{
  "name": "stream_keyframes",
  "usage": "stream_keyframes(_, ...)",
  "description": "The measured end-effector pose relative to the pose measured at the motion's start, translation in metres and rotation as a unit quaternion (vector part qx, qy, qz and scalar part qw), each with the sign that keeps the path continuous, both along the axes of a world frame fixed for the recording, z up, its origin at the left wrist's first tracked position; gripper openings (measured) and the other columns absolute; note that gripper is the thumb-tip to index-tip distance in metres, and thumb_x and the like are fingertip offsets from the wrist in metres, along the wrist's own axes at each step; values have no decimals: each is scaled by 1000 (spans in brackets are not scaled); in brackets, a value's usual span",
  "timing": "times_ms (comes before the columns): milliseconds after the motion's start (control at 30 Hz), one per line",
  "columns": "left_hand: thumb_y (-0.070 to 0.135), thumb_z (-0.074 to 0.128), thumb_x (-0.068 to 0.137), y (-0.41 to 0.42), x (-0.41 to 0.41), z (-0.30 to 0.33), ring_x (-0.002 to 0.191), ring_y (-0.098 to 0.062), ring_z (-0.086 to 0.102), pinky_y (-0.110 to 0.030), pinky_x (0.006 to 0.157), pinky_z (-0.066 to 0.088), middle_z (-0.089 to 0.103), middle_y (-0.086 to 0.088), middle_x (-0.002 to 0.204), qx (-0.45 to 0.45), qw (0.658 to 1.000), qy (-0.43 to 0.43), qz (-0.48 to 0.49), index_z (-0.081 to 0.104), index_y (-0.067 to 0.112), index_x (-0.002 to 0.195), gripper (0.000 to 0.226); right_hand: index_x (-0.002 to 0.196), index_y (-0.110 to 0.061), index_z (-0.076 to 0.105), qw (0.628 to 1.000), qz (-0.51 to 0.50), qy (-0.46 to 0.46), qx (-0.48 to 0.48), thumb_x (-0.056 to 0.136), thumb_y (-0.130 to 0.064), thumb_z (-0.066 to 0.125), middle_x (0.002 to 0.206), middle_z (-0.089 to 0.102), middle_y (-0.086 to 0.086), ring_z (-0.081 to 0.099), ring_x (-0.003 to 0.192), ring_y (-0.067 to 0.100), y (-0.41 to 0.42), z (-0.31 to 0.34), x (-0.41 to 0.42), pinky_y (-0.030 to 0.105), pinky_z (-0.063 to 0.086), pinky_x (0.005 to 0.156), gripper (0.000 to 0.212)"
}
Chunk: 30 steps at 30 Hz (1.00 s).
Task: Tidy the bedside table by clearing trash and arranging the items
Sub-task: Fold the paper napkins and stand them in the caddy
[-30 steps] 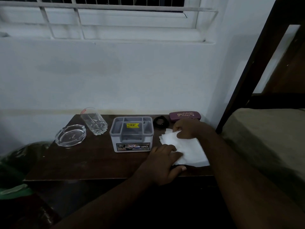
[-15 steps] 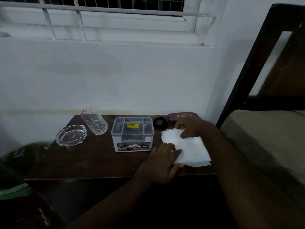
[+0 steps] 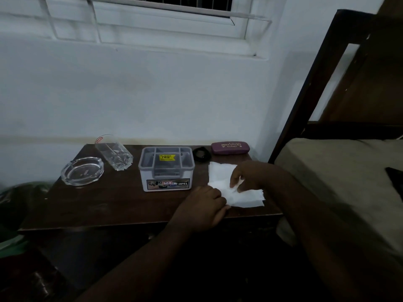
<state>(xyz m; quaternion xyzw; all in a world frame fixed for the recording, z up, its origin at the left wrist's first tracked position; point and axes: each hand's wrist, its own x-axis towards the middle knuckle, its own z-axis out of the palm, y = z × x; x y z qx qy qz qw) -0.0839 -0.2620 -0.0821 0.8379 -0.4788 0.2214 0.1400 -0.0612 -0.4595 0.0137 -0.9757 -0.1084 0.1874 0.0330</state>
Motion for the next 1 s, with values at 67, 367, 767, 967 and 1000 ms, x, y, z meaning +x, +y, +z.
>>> stream_keyframes(67, 38, 47, 97, 1, -1, 0, 73, -22, 54, -33, 67, 37, 60, -1, 75, -6, 1000, -4, -2, 65, 19, 78, 32, 120, -20, 68, 1000, -8, 16, -3, 83, -18, 73, 129, 60, 0, 53, 115, 17, 1, 0, -3, 21, 38, 92, 37)
stream_keyframes(367, 37, 48, 96, 1, 2, -4, 72, -22, 55, -33, 67, 41, 62, -3, 76, -9, 1000, 3, -14, 70, 16, 81, 34, 134, -29, 48, 996, -47, -57, 48, 64, -26, 88, 124, 46, -5, 47, 109, 13, 1, 6, 0, 36, 46, 100, 81)
stream_keyframes(767, 51, 51, 88, 5, -3, 2, 126, -26, 46, -44, 97, 34, 52, -9, 139, -6, 997, 54, 59, 71, 28, 100, 33, 119, -25, 59, 996, -21, -67, 60, 76, -22, 79, 111, 57, -4, 54, 107, 16, -7, -11, 6, 31, 46, 93, 48)
stream_keyframes(967, 52, 40, 92, 5, -2, 0, 104, -16, 56, -40, 92, 38, 67, 6, 107, 12, 996, 67, 54, 68, 26, 102, 38, 136, -29, 45, 991, -41, -104, 68, 78, -23, 77, 142, 44, -2, 44, 126, 18, -7, -14, 8, 35, 39, 106, 66)
stream_keyframes(1000, 51, 41, 92, 4, -2, 0, 103, -17, 57, -40, 91, 39, 67, 6, 105, 8, 997, 62, 53, 68, 26, 100, 38, 138, -31, 43, 992, -37, -109, 60, 77, -26, 78, 144, 42, -3, 40, 130, 19, -7, -15, 9, 38, 37, 109, 70)
